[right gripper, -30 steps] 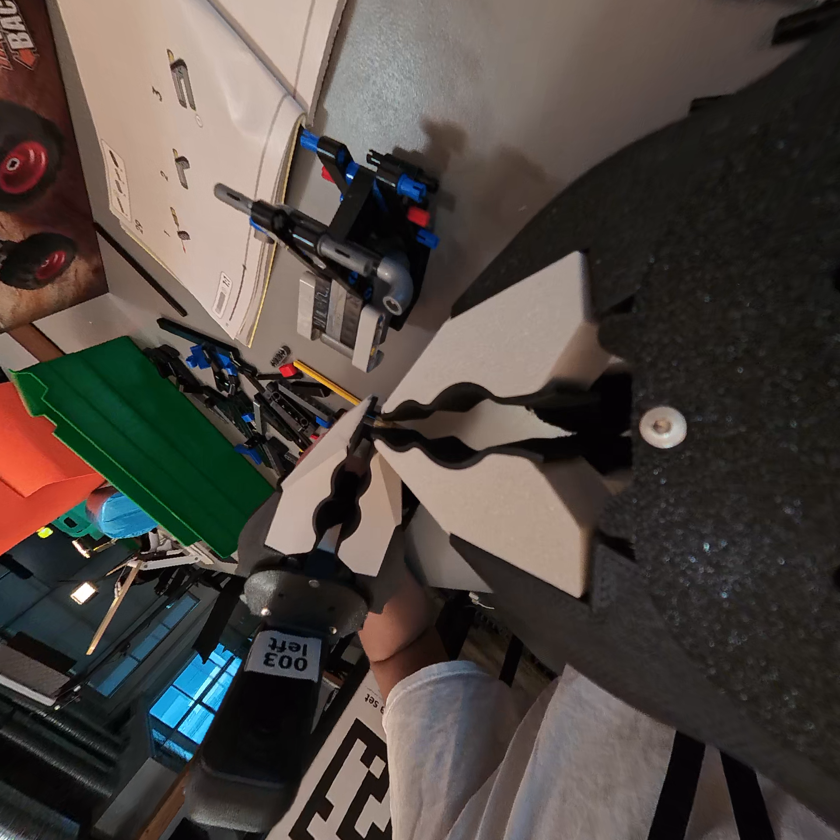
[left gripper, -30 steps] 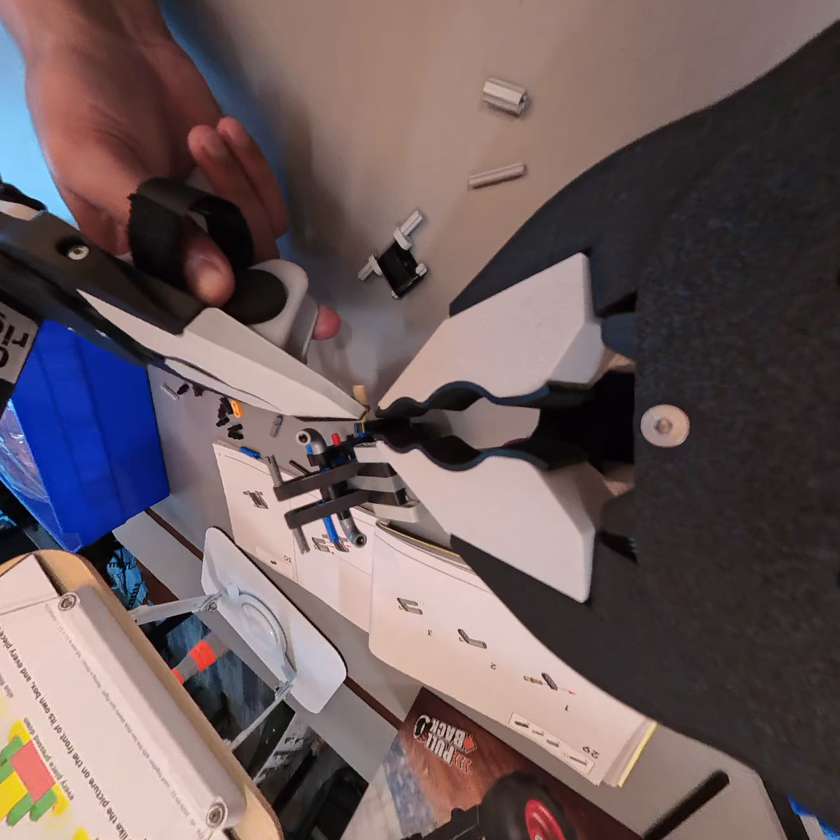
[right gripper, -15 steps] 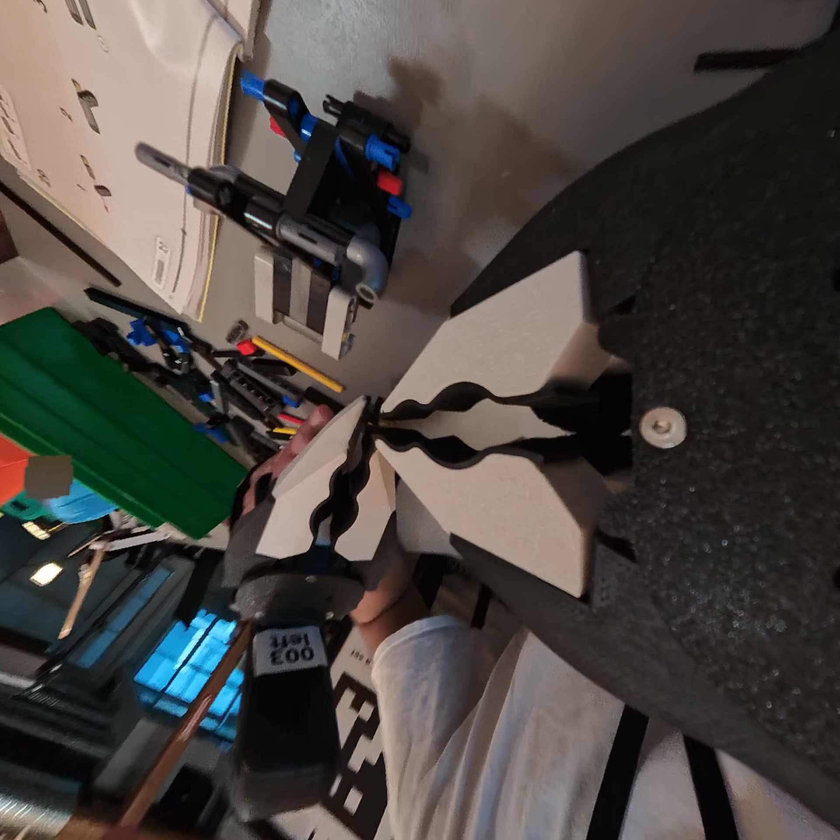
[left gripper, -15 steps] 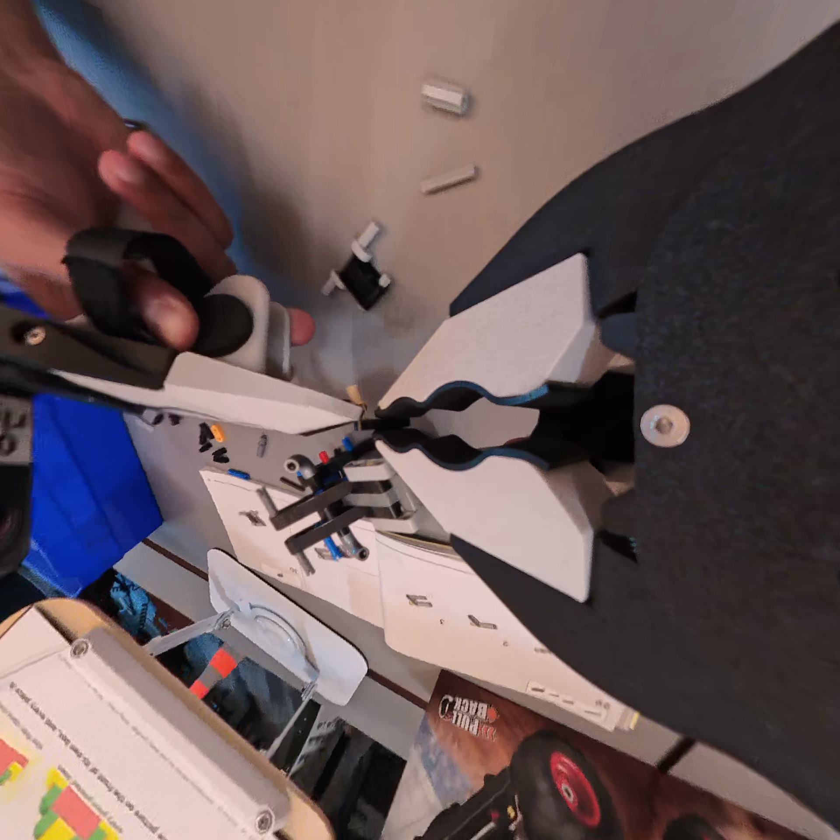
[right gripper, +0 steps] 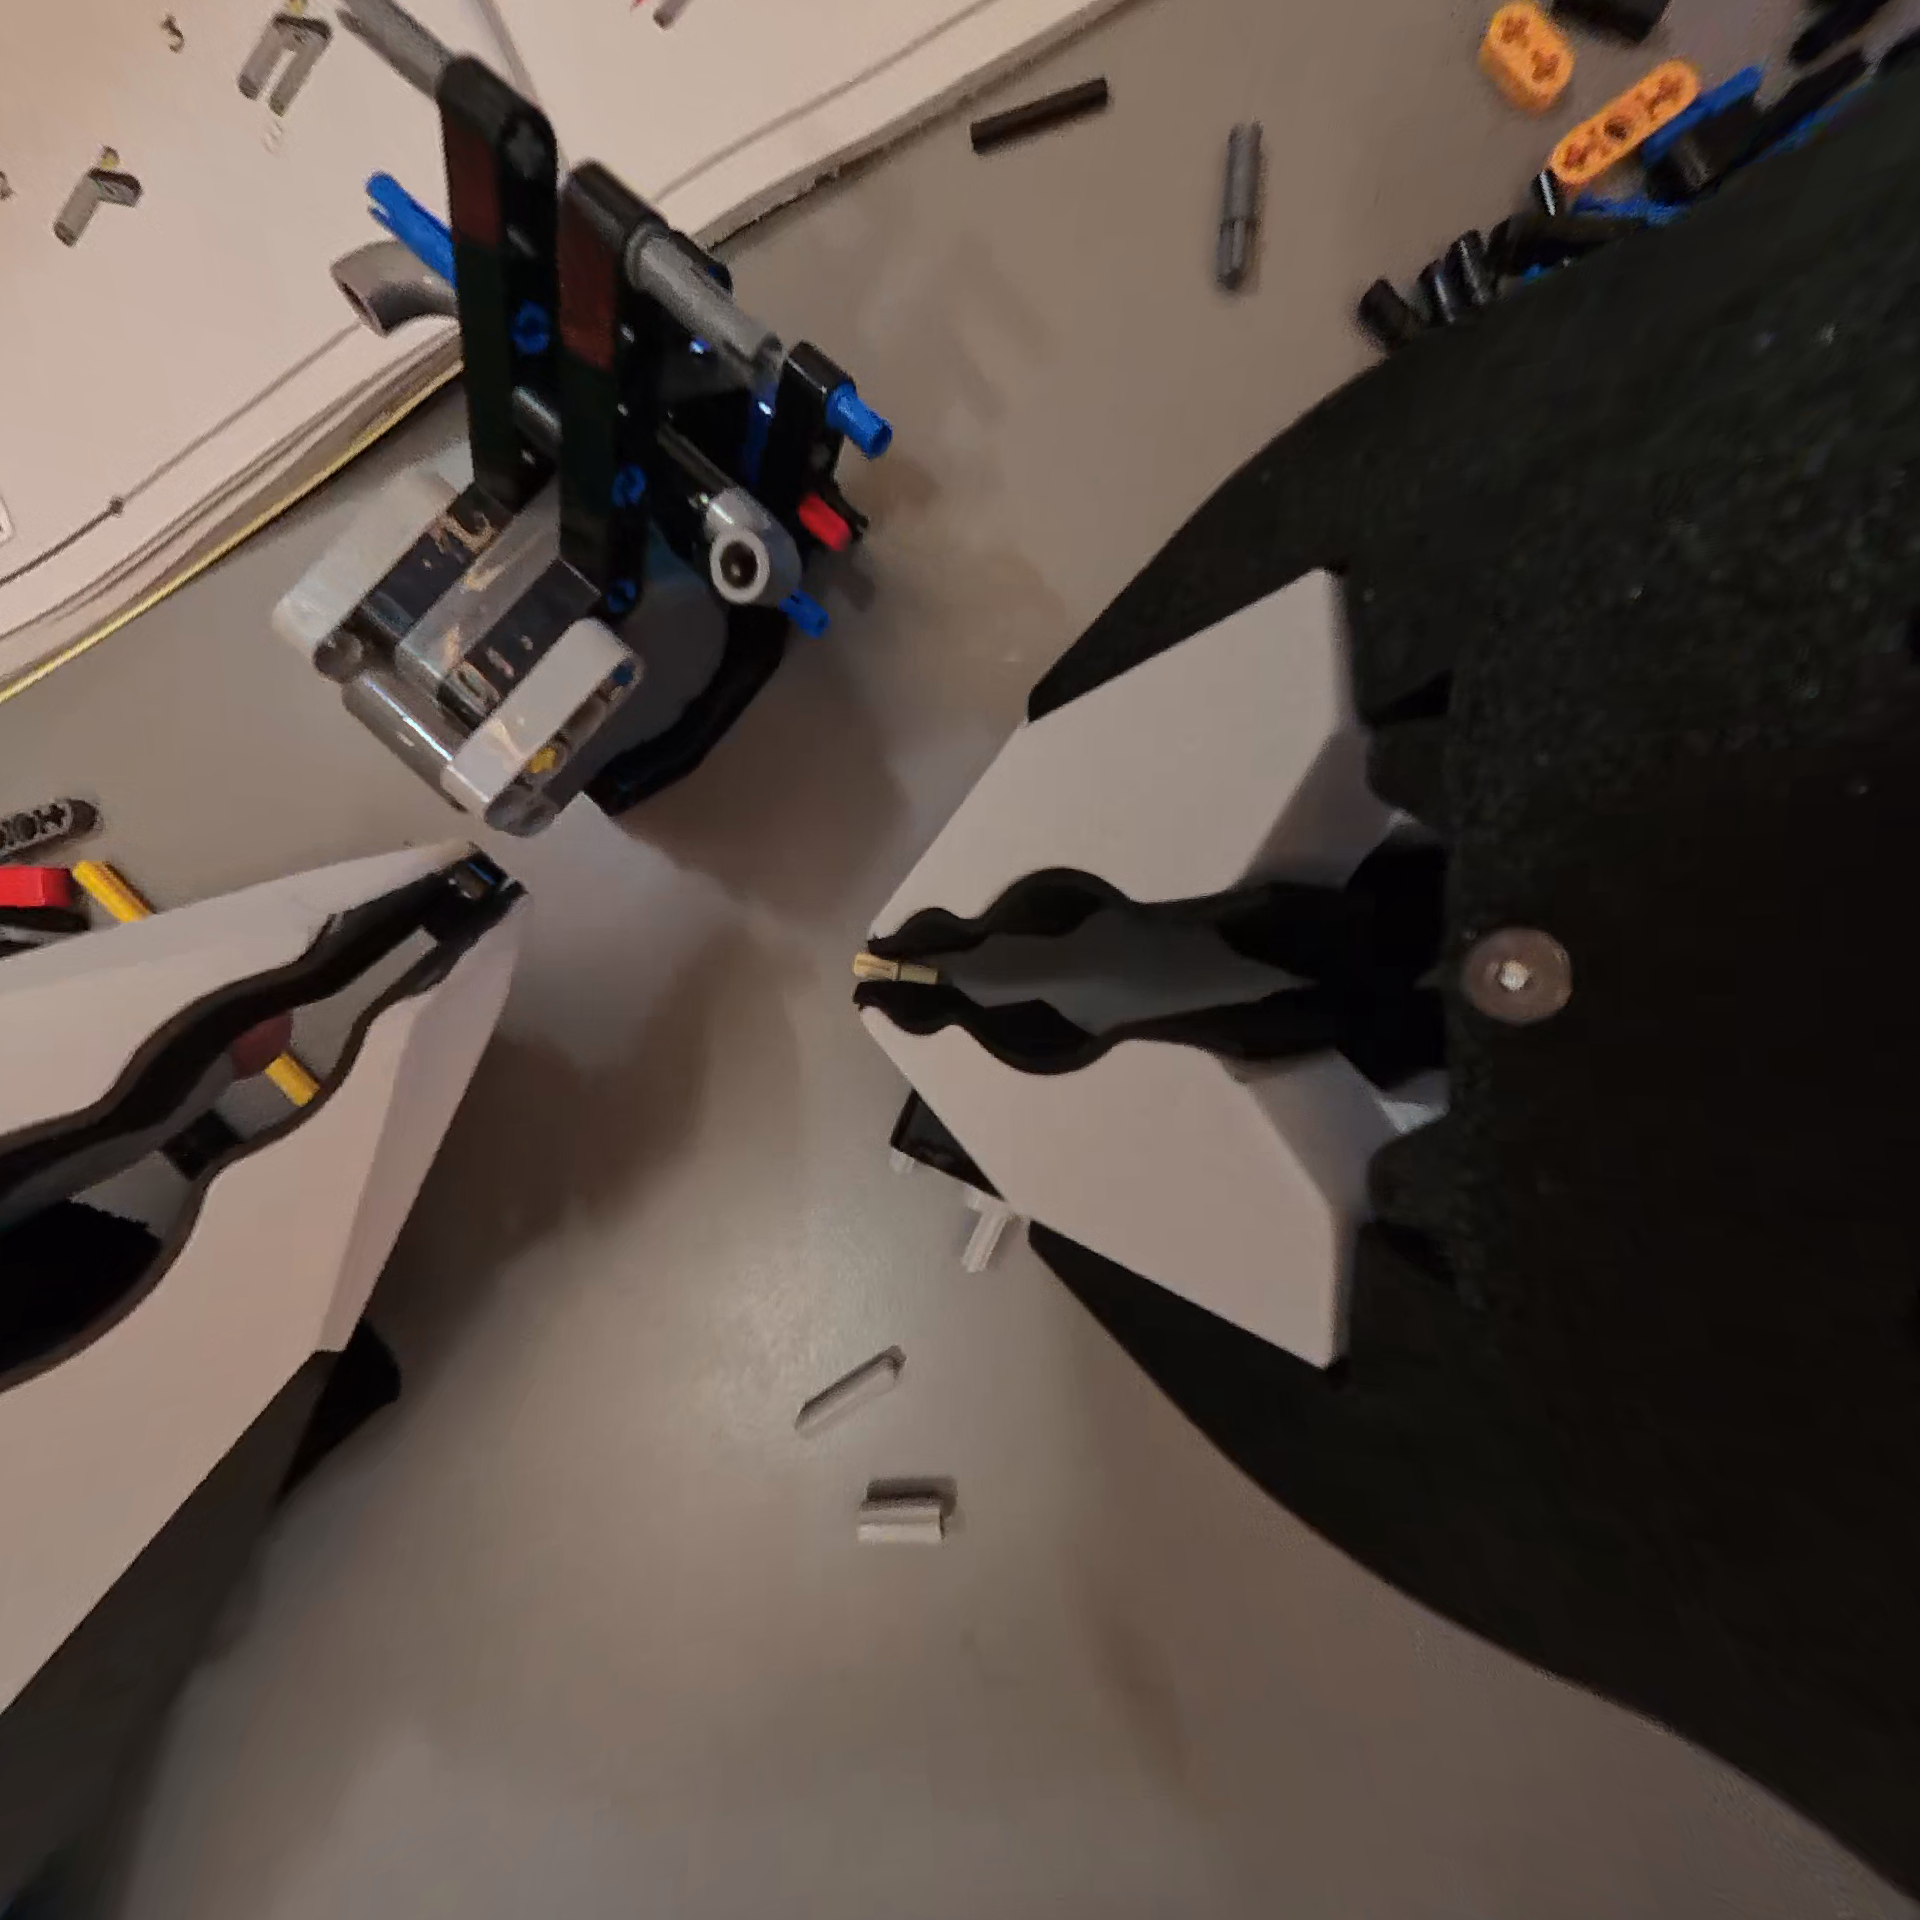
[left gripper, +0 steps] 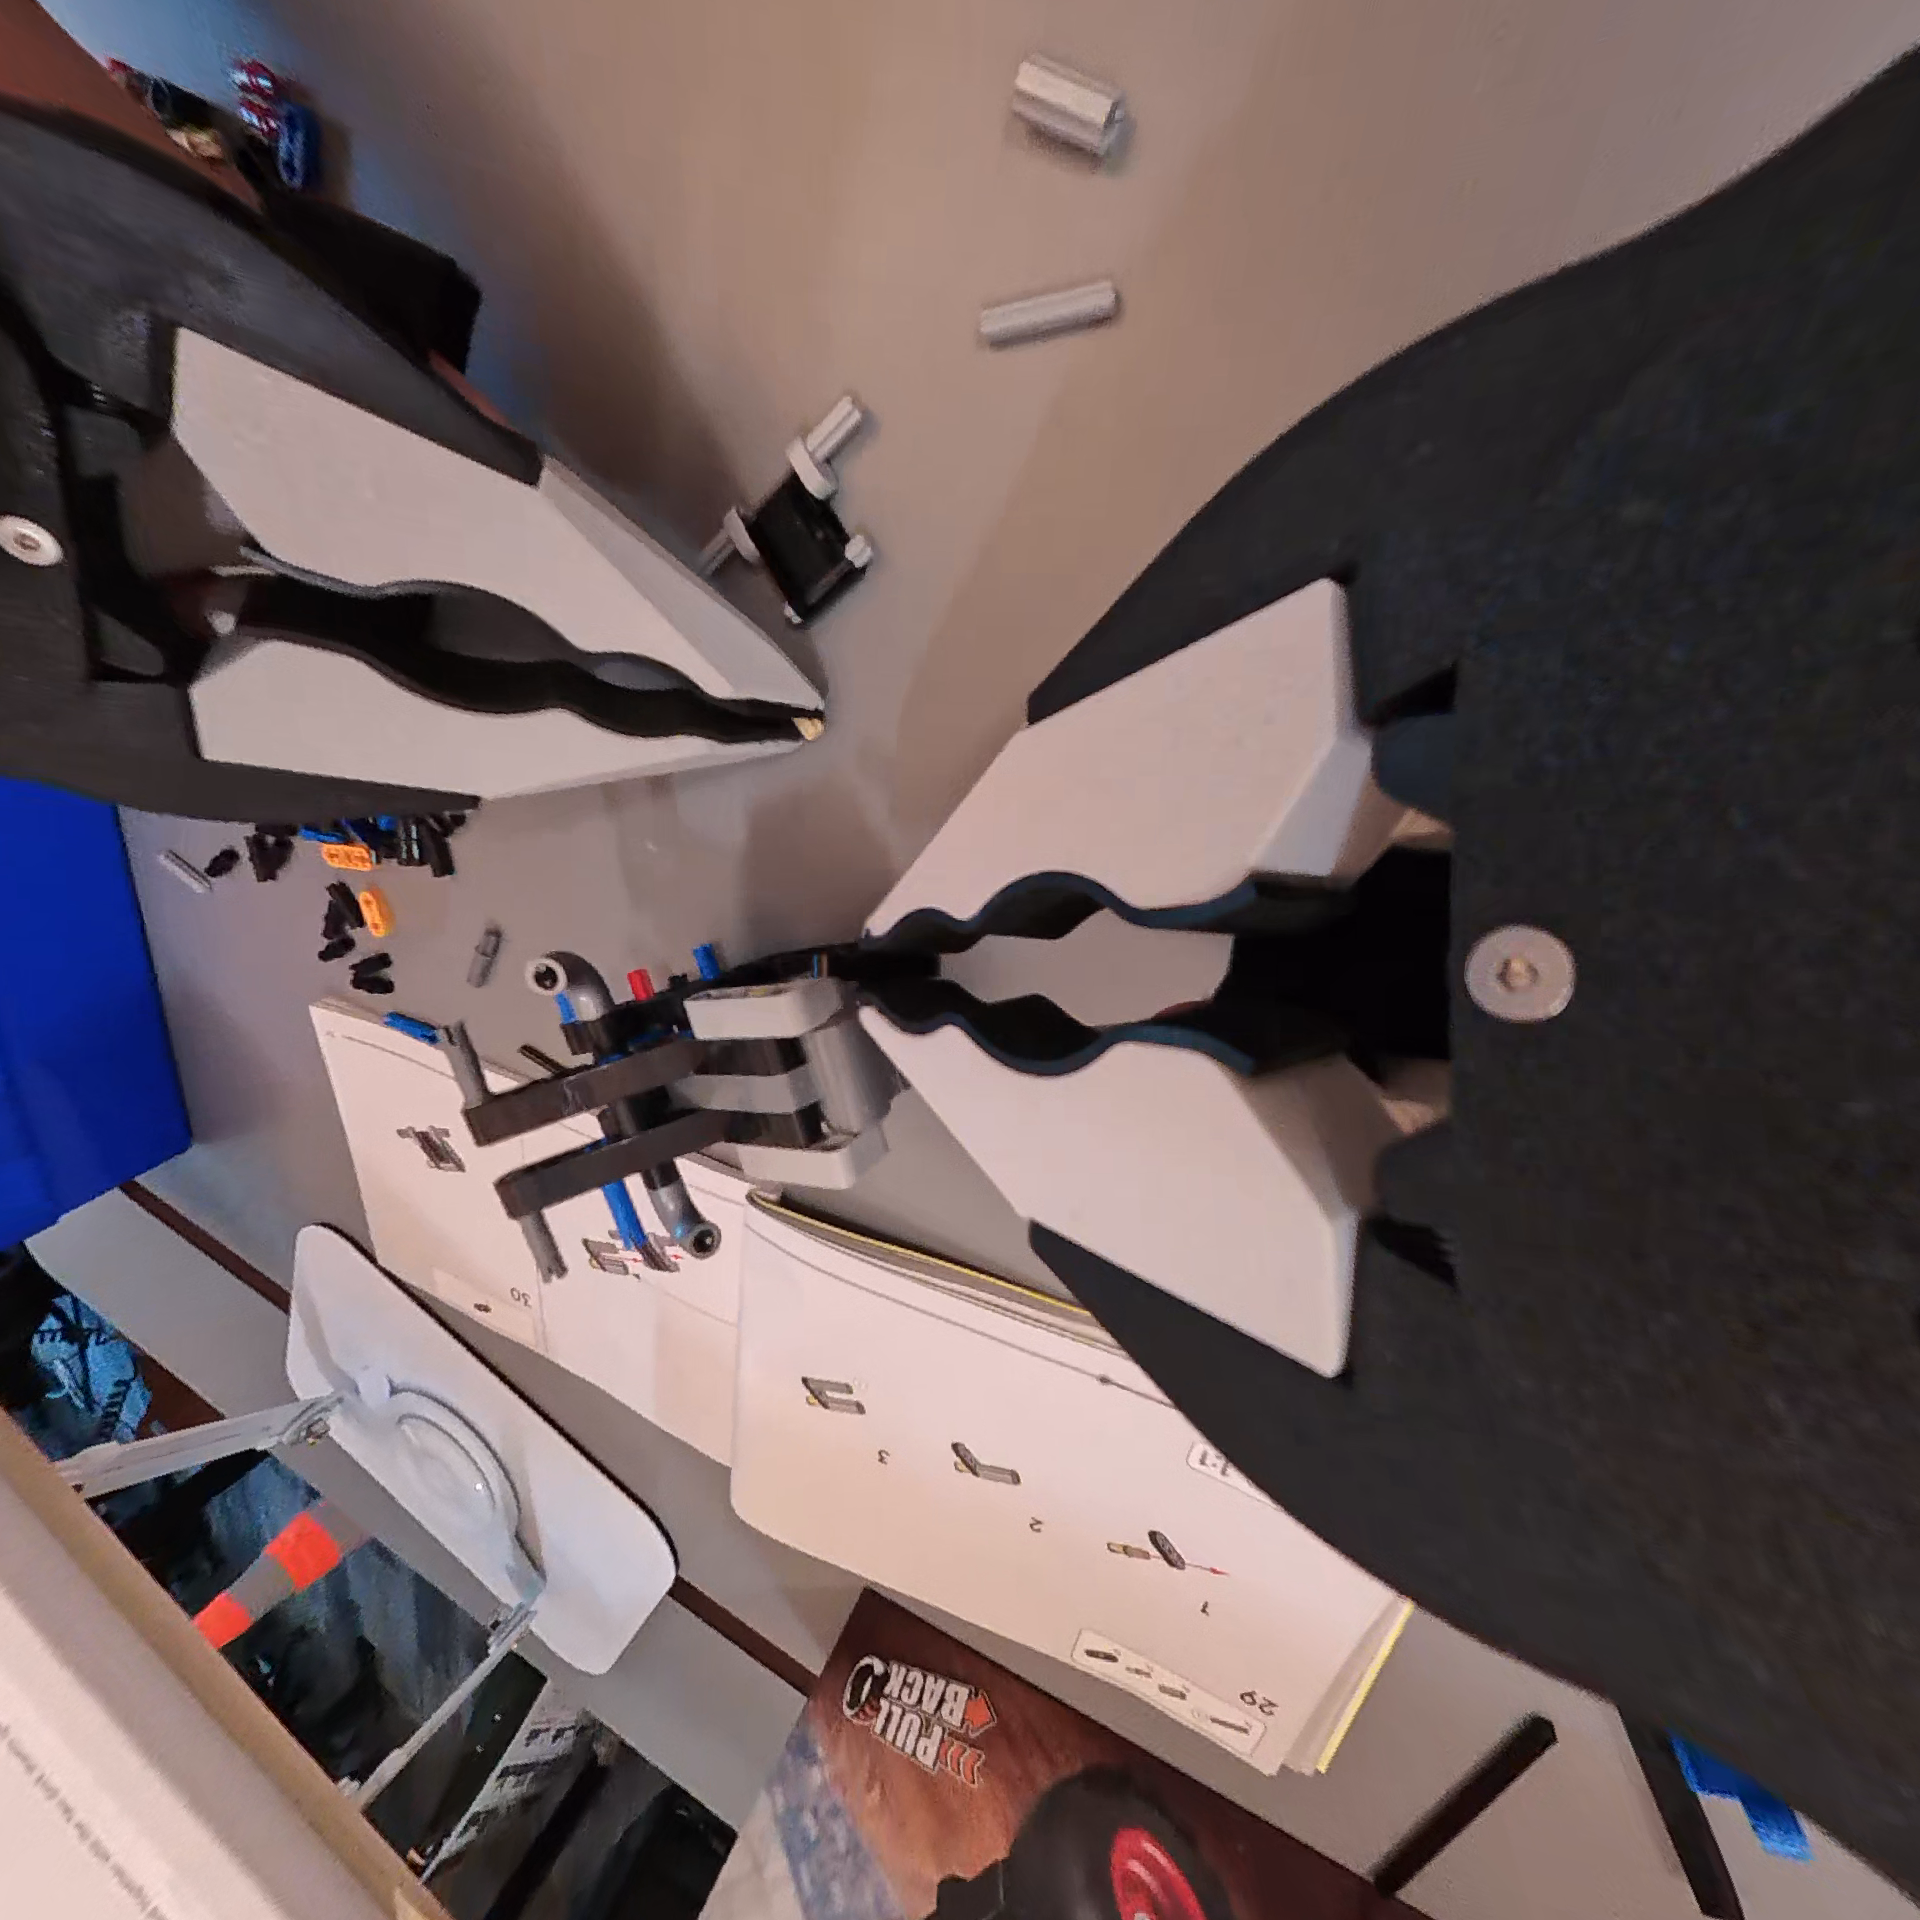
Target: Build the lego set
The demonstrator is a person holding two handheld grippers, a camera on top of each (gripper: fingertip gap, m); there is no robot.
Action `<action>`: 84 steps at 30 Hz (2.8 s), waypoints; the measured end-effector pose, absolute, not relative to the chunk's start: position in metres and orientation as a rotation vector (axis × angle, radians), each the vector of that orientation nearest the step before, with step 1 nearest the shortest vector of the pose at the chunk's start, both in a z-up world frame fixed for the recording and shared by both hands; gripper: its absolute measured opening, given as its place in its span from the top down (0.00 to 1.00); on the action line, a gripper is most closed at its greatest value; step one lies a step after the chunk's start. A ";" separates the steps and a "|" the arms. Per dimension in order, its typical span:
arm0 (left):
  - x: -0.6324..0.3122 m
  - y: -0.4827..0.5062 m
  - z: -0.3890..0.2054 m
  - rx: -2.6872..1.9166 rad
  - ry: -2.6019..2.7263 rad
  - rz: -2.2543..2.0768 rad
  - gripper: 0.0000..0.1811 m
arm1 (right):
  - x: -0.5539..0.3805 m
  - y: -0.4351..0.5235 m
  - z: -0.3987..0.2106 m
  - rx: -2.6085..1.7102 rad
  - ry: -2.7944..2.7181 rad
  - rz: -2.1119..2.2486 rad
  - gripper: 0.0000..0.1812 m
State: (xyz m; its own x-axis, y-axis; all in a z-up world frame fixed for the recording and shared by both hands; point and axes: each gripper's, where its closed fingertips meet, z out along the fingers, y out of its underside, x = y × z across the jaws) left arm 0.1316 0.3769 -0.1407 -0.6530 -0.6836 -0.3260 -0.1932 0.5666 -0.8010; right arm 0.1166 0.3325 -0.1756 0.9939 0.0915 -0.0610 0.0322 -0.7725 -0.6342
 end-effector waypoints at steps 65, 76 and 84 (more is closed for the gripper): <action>0.131 0.358 -0.116 -0.910 1.965 -1.226 0.99 | 0.121 0.358 -0.106 -1.844 0.460 0.550 0.98; 0.132 0.358 -0.098 -0.897 1.854 -1.306 0.99 | 0.121 0.359 -0.088 -1.619 0.592 0.833 0.98; 0.130 0.357 -0.097 -0.755 1.842 -1.165 0.99 | 0.119 0.357 -0.086 -1.597 0.601 0.886 0.99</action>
State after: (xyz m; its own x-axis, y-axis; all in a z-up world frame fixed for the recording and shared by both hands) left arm 0.1297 0.3572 -0.0968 -0.4922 -0.8111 -0.3159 -0.0624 0.3949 -0.9166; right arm 0.1192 0.3569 -0.0858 0.5831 0.0833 -0.8082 -0.7817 -0.2134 -0.5860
